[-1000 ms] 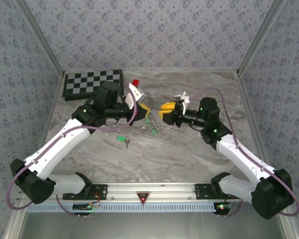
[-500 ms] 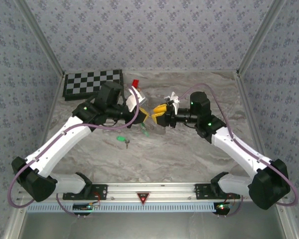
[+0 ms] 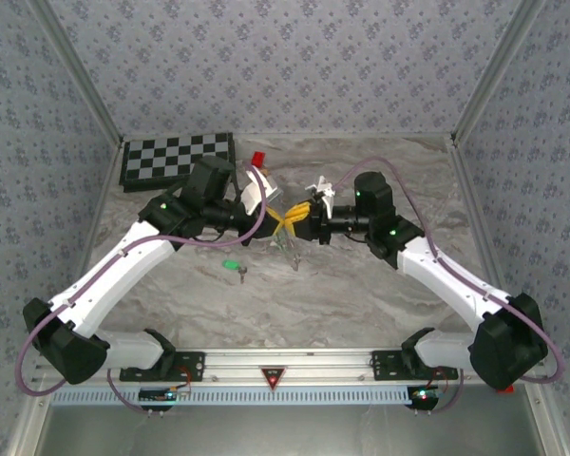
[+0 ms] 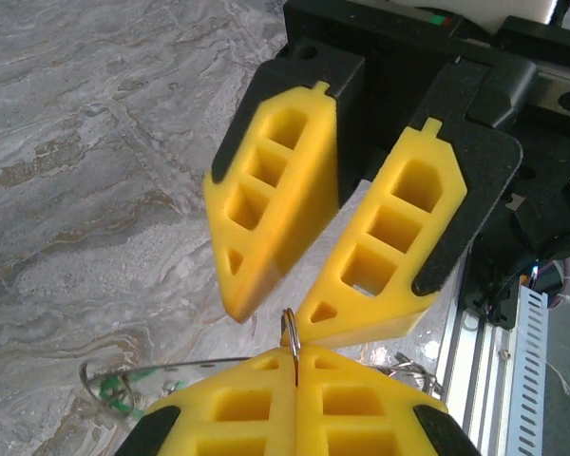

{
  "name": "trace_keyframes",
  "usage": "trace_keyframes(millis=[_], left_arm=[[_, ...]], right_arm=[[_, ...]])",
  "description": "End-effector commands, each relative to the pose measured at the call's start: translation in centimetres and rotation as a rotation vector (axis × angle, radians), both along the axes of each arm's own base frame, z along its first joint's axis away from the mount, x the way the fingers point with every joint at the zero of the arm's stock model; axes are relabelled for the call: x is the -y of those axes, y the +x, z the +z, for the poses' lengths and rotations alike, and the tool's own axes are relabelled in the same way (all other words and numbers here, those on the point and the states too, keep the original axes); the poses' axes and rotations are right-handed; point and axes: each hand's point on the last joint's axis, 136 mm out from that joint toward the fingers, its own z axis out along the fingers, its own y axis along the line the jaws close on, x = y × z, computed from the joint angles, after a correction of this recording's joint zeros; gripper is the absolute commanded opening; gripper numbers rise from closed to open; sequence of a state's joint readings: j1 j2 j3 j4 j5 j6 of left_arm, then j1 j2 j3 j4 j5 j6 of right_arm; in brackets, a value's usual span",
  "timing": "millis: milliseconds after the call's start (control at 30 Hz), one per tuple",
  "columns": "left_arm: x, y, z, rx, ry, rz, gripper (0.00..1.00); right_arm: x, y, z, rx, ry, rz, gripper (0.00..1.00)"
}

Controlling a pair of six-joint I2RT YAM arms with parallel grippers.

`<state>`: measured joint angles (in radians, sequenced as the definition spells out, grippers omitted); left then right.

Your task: Put the keys on the keyring

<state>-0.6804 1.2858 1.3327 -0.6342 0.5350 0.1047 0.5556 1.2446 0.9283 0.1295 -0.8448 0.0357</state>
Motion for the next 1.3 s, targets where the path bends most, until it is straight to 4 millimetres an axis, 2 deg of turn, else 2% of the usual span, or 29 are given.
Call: trace_keyframes(millis=[0, 133, 333, 400, 500, 600, 767, 967, 1133, 1267], left_arm=[[0.7, -0.2, 2.3, 0.04, -0.061, -0.046, 0.0], [0.8, -0.2, 2.4, 0.039, -0.065, -0.044, 0.0], [0.8, 0.0, 2.5, 0.043, -0.072, -0.031, 0.0], [0.7, 0.1, 2.7, 0.049, -0.076, -0.019, 0.05], [0.4, 0.8, 3.4, 0.063, -0.094, 0.03, 0.21], [-0.1, 1.5, 4.6, 0.074, -0.148, 0.081, 0.27], [-1.0, 1.8, 6.9, 0.112, -0.279, 0.153, 0.27], [-1.6, 2.4, 7.4, 0.117, -0.389, 0.235, 0.27], [-1.7, 2.6, 7.6, 0.112, -0.46, 0.259, 0.27], [-1.4, 2.5, 8.1, 0.1, -0.502, 0.244, 0.27]], right_arm=[[-0.4, -0.4, 0.8, 0.009, 0.006, 0.03, 0.17], [-0.5, -0.5, 0.9, 0.006, 0.008, 0.038, 0.0], [-0.2, -0.4, 0.9, -0.002, 0.023, 0.023, 0.0], [0.0, 0.0, 1.1, -0.002, 0.043, 0.006, 0.0], [0.8, 0.8, 1.6, -0.02, 0.103, -0.033, 0.0], [2.0, 2.2, 2.5, -0.044, 0.192, -0.085, 0.0], [3.7, 3.5, 4.1, -0.062, 0.323, -0.139, 0.0], [5.1, 3.8, 6.4, -0.064, 0.503, -0.163, 0.0], [5.0, 3.3, 8.2, -0.091, 0.605, -0.101, 0.0], [3.8, 2.4, 8.9, -0.095, 0.61, -0.035, 0.0]])
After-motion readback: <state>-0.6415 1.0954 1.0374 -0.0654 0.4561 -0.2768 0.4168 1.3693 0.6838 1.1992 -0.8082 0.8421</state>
